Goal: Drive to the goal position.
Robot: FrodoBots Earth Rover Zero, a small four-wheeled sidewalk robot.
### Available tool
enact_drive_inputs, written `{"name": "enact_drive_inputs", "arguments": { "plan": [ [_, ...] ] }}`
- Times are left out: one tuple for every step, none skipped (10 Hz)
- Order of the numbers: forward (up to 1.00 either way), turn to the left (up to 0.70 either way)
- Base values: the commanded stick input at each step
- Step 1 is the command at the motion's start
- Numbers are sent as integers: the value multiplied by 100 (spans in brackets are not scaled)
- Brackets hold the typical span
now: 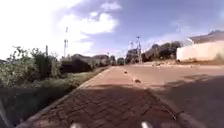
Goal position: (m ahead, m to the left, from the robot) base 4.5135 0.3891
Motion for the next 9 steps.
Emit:
{"name": "enact_drive_inputs", "arguments": {
  "plan": [
    [70, 0],
    [70, 0],
    [70, 0],
    [70, 0],
    [70, 0],
    [70, 0],
    [70, 0],
    [70, 0],
    [70, 0]
  ]
}}
